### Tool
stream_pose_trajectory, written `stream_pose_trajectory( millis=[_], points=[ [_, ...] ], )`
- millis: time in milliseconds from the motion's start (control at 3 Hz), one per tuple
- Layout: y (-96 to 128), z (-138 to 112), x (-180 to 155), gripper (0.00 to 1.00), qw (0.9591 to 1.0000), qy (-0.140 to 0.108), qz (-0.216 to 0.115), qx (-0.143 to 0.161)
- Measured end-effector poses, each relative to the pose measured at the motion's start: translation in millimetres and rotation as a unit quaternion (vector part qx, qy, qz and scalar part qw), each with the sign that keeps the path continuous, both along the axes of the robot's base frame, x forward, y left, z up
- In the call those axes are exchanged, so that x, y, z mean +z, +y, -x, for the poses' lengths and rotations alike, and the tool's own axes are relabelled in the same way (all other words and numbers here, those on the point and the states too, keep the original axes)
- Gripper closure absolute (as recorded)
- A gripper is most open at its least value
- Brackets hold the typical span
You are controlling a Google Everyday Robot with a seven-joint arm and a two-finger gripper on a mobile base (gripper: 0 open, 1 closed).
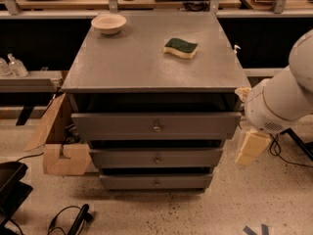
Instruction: Open top drawer
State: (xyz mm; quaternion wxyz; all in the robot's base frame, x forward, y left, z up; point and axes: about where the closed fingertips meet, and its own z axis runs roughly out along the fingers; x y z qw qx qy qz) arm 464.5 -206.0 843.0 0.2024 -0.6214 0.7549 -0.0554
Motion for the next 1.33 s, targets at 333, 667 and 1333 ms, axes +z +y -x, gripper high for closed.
stream_pose_trajectory(
  millis=[333, 667, 1333],
  points=[
    [14, -15, -49, 0.00, 0.9995, -0.002, 0.017, 0.025],
    [26, -24, -87, 0.00, 0.9987, 0.000, 0.030, 0.041],
    [32, -26, -99, 0.00, 0.9978, 0.002, 0.049, 0.044]
  ],
)
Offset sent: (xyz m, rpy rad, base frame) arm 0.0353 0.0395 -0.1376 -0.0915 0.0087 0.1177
